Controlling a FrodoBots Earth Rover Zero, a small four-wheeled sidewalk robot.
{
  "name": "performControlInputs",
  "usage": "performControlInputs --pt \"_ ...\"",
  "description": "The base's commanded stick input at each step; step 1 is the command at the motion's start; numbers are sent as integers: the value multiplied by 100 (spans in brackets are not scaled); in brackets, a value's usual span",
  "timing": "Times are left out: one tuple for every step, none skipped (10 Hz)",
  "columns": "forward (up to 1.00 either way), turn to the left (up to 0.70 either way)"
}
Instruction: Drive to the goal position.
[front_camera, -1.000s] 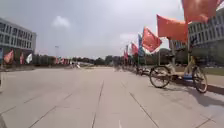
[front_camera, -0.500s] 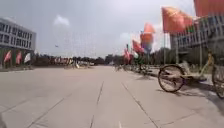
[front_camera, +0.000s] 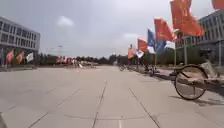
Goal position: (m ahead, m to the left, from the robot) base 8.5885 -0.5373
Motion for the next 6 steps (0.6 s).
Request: performControlInputs --pt "100 0" --pt "100 0" --pt "100 0" --pt "100 0" --pt "100 0" --pt "100 0"
